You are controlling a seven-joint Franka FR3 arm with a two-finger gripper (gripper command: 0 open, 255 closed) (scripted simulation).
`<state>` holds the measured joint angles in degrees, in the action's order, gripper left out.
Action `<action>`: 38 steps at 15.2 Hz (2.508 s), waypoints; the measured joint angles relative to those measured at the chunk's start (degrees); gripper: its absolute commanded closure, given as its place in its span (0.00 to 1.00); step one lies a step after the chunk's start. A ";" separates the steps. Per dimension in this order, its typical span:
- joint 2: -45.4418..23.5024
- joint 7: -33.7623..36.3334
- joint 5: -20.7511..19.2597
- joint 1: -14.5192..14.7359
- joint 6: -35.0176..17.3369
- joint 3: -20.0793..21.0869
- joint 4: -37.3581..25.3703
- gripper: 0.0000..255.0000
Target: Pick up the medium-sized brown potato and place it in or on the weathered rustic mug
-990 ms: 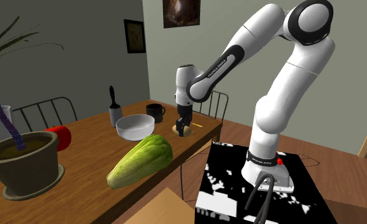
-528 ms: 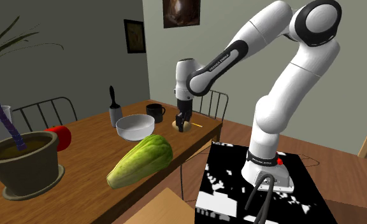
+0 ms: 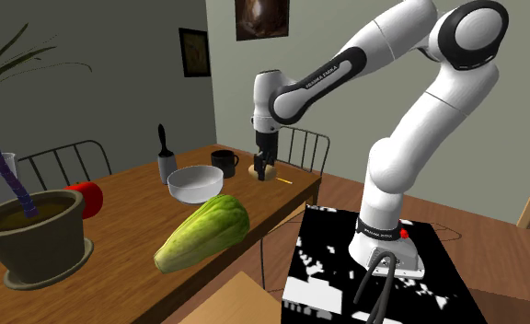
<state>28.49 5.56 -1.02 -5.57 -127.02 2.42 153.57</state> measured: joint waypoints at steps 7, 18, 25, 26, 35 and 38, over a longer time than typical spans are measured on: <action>2.90 -0.16 0.16 0.12 6.58 -0.06 -3.69 1.00; 5.14 -0.53 0.21 0.11 15.65 -0.25 -10.53 1.00; -5.60 -4.01 -1.15 -1.56 14.77 -2.98 -20.47 1.00; -7.39 -4.57 -1.26 -1.77 14.60 -3.38 -22.09 1.00; -26.43 -10.21 -0.85 -3.79 15.21 -6.77 -41.88 1.00; -32.90 -12.06 -0.18 -4.61 16.72 -7.59 -49.90 1.00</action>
<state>-4.42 -6.50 -1.19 -10.18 -110.30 -5.17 103.66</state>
